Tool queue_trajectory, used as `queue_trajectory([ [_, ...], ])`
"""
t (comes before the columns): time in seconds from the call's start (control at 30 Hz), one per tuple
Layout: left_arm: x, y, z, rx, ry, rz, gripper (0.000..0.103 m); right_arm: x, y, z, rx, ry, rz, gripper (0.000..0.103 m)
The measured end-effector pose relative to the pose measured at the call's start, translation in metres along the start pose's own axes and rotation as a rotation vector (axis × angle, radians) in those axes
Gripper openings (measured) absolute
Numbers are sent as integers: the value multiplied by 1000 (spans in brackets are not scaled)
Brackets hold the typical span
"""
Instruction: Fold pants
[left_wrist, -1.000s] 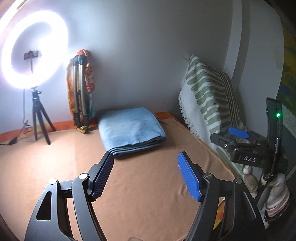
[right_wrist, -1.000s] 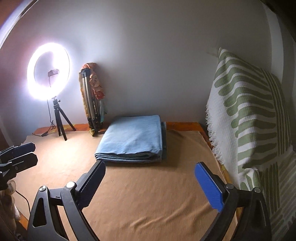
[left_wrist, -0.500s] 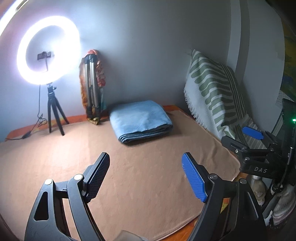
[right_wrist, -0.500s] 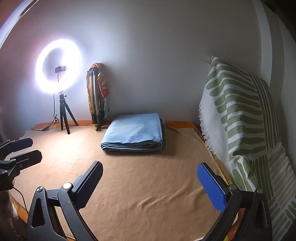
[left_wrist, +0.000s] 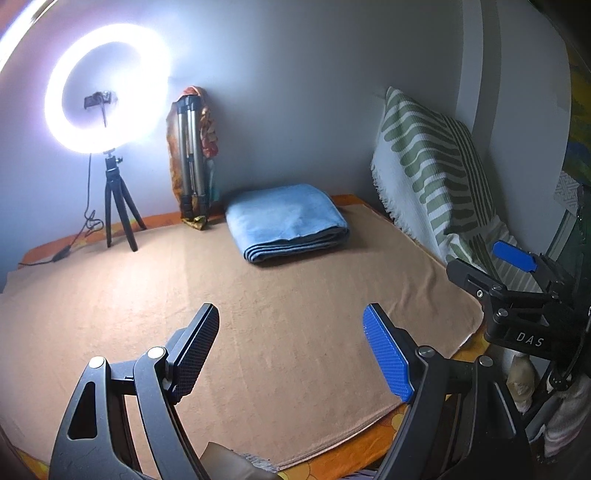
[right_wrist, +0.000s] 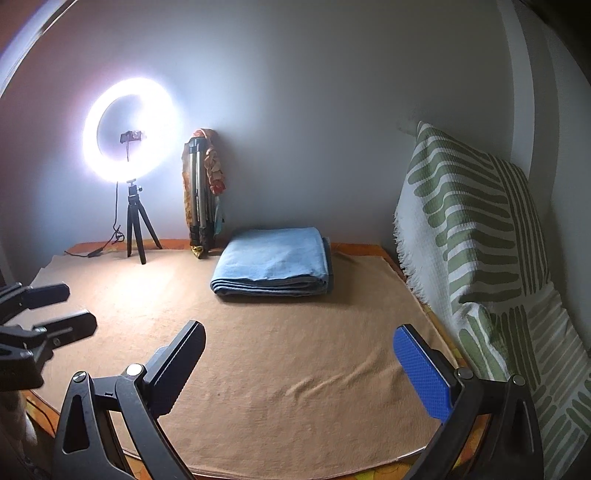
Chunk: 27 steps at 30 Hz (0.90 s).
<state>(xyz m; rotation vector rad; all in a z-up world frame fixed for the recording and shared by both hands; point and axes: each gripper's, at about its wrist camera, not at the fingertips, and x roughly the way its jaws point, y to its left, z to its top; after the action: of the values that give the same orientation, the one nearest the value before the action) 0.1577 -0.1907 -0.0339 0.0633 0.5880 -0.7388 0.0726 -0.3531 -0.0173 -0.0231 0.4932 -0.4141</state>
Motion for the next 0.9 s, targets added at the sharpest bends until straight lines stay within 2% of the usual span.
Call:
queue_trajectory([
  [0.9,-2,3,1,-14,-22,24,80,11,-8,-9,19,35,-2,103],
])
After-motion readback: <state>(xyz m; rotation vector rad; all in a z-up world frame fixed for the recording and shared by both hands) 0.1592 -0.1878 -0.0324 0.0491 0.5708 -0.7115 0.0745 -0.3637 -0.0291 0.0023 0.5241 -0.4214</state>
